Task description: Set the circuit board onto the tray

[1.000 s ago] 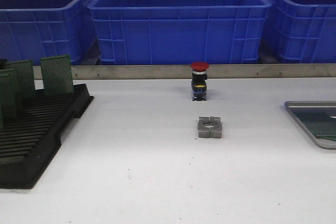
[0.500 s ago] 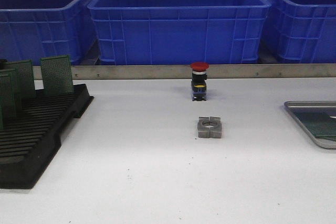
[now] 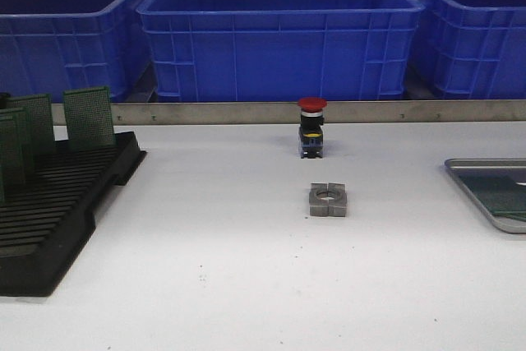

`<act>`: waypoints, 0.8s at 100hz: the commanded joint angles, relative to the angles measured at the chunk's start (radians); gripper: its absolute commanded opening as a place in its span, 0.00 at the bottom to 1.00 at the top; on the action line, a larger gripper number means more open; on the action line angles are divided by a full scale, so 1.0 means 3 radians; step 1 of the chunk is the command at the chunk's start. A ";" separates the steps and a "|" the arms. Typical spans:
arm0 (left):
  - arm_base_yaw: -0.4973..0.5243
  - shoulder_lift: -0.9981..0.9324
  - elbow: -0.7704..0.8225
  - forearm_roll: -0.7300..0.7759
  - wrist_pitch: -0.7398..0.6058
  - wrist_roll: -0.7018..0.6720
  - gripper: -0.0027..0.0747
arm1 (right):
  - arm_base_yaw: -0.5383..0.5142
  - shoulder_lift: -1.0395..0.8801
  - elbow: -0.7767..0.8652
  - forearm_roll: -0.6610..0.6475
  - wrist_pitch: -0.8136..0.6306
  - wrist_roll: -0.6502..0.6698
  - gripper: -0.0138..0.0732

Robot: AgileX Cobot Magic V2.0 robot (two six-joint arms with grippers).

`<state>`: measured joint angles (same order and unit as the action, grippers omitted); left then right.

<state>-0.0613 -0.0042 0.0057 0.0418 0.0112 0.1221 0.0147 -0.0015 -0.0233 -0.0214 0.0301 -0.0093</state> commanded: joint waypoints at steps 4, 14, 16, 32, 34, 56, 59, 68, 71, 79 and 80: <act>0.0016 -0.0110 0.0127 -0.0009 -0.0279 -0.0034 0.01 | -0.0072 -0.0077 0.0061 -0.0167 -0.0343 0.0226 0.08; 0.0016 -0.0110 0.0127 -0.0009 -0.0279 -0.0034 0.01 | -0.0073 -0.0085 0.0169 -0.0167 -0.0392 0.0286 0.08; 0.0016 -0.0110 0.0127 -0.0009 -0.0279 -0.0034 0.01 | -0.0073 -0.0085 0.0184 -0.0167 -0.0417 0.0286 0.08; 0.0016 -0.0110 0.0127 -0.0009 -0.0279 -0.0034 0.01 | -0.0073 -0.0085 0.0191 -0.0167 -0.0418 0.0286 0.08; 0.0016 -0.0110 0.0127 -0.0009 -0.0279 -0.0034 0.01 | -0.0073 -0.0085 0.0191 -0.0167 -0.0414 0.0286 0.08; 0.0016 -0.0110 0.0127 -0.0009 -0.0279 -0.0034 0.01 | -0.0073 -0.0085 0.0191 -0.0163 -0.0414 0.0286 0.08; 0.0016 -0.0110 0.0127 -0.0009 -0.0279 -0.0034 0.01 | -0.0073 -0.0085 0.0191 -0.0163 -0.0414 0.0286 0.08; 0.0016 -0.0110 0.0127 -0.0009 -0.0279 -0.0034 0.01 | -0.0073 -0.0085 0.0191 -0.0163 -0.0414 0.0286 0.08; 0.0016 -0.0110 0.0127 -0.0009 -0.0279 -0.0034 0.01 | -0.0073 -0.0085 0.0191 -0.0163 -0.0414 0.0286 0.08; 0.0016 -0.0110 0.0127 -0.0009 -0.0279 -0.0034 0.01 | -0.0073 -0.0085 0.0191 -0.0163 -0.0414 0.0286 0.08; 0.0016 -0.0110 0.0127 -0.0009 -0.0279 -0.0034 0.01 | -0.0073 -0.0085 0.0191 -0.0163 -0.0414 0.0286 0.08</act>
